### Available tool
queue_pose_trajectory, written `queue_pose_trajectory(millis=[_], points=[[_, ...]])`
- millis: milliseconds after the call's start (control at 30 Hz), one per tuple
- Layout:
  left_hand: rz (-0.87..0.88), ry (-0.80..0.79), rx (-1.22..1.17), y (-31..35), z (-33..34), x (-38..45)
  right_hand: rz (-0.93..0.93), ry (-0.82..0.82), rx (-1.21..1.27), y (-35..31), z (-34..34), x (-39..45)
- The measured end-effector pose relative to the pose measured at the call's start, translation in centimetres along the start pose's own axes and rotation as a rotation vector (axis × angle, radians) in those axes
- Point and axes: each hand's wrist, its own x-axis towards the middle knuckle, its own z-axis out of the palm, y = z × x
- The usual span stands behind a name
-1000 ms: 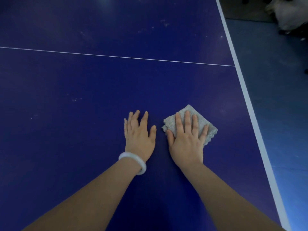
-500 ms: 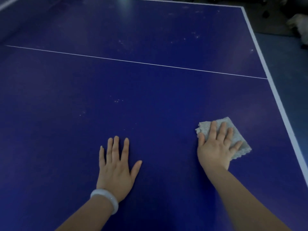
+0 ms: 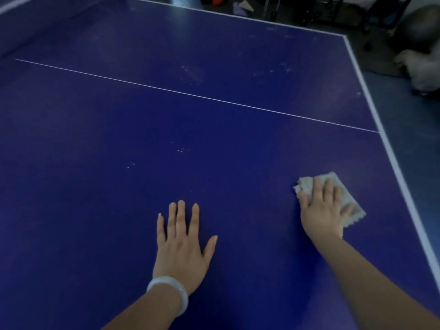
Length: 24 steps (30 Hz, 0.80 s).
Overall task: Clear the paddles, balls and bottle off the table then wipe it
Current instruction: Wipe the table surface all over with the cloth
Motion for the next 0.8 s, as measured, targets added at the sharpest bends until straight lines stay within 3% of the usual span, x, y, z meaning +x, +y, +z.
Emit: queue_pose_trajectory(millis=[133, 200, 333, 433, 533, 667, 700, 733, 800], points=[[0.016, -0.008, -0.020, -0.2, -0.3, -0.1, -0.256, 0.056, -0.071, 0.9, 2.2, -5.2], [0.017, -0.014, -0.018, -0.2, -0.4, -0.3, -0.309, 0.044, -0.085, 2.4, 1.8, -3.7], [0.014, -0.014, 0.012, -0.2, -0.4, -0.3, 0.150, 0.036, 0.033, 6.2, -1.1, 4.1], [0.019, -0.013, 0.012, -0.1, -0.2, -0.3, 0.277, -0.047, 0.082, 5.0, -2.5, 7.5], [0.033, -0.007, 0.019, -0.2, -0.1, -0.2, 0.024, -0.071, 0.073, -0.4, -1.7, 6.1], [0.030, -0.016, 0.002, -0.3, -0.3, -0.2, -0.628, -0.097, -0.057, -5.8, 1.4, -1.8], [0.029, -0.017, 0.002, -0.3, -0.3, -0.2, -0.716, -0.101, -0.086, -5.5, 1.8, -3.2], [0.029, -0.016, 0.000, -0.3, -0.2, -0.2, -0.716, -0.100, -0.076, -4.5, 1.7, -3.6], [0.030, -0.019, -0.013, -0.4, -0.3, -0.2, -0.450, -0.081, 0.018, -2.2, 1.0, -3.7]])
